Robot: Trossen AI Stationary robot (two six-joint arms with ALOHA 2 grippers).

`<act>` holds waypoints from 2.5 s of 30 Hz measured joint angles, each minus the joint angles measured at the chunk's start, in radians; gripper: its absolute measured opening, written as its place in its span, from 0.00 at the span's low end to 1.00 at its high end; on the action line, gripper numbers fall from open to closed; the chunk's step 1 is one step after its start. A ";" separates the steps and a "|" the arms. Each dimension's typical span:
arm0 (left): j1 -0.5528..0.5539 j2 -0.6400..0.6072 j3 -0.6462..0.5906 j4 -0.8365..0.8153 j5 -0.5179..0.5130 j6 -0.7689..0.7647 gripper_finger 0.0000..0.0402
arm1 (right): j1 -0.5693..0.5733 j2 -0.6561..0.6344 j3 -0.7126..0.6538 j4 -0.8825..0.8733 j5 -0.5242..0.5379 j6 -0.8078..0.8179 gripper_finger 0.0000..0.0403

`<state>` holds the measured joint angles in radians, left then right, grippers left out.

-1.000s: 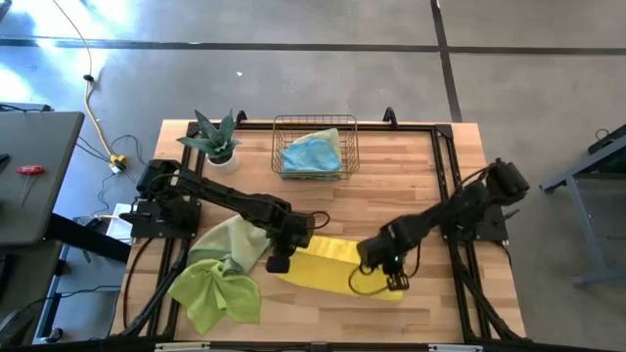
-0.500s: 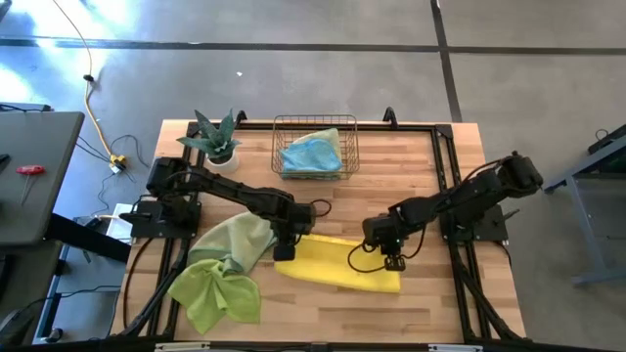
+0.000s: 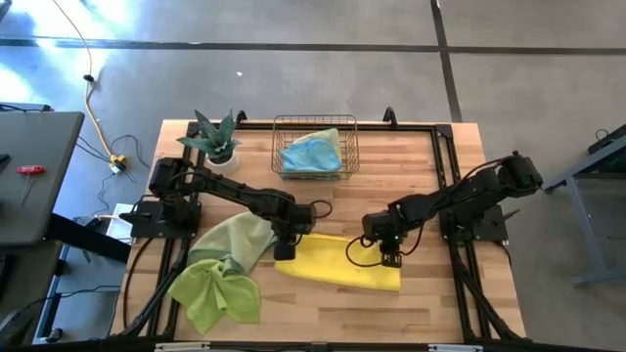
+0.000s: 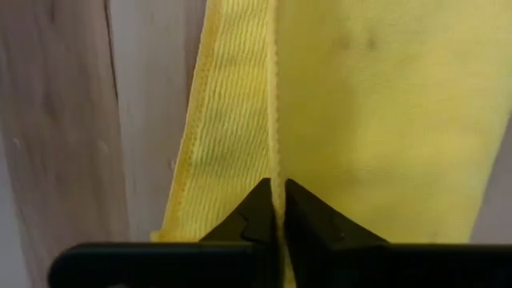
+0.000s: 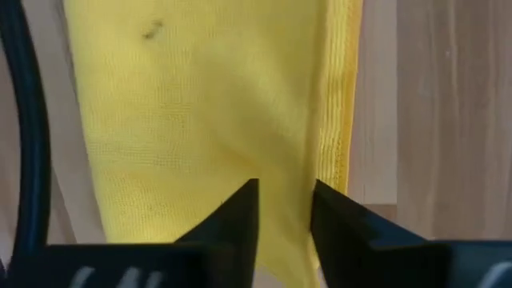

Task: Fold microfiber towels
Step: Fold the yellow microfiber cloth

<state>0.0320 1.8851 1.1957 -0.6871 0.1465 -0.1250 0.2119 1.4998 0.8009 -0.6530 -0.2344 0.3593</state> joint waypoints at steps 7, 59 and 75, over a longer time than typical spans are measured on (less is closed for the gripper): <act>0.010 0.000 0.000 -0.028 -0.072 0.024 0.22 | -0.003 -0.005 0.045 -0.139 0.010 0.044 0.42; -0.108 0.021 -0.067 0.385 -0.158 0.133 0.41 | 0.643 -0.130 -0.059 0.102 0.718 1.885 0.45; -0.097 0.091 -0.063 0.586 -0.179 0.084 0.41 | 0.642 -0.009 -0.192 0.512 0.655 1.926 0.45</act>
<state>-0.0652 1.9764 1.1332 -0.1012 -0.0320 -0.0414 0.8536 1.4903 0.6092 -0.1411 0.4210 2.2851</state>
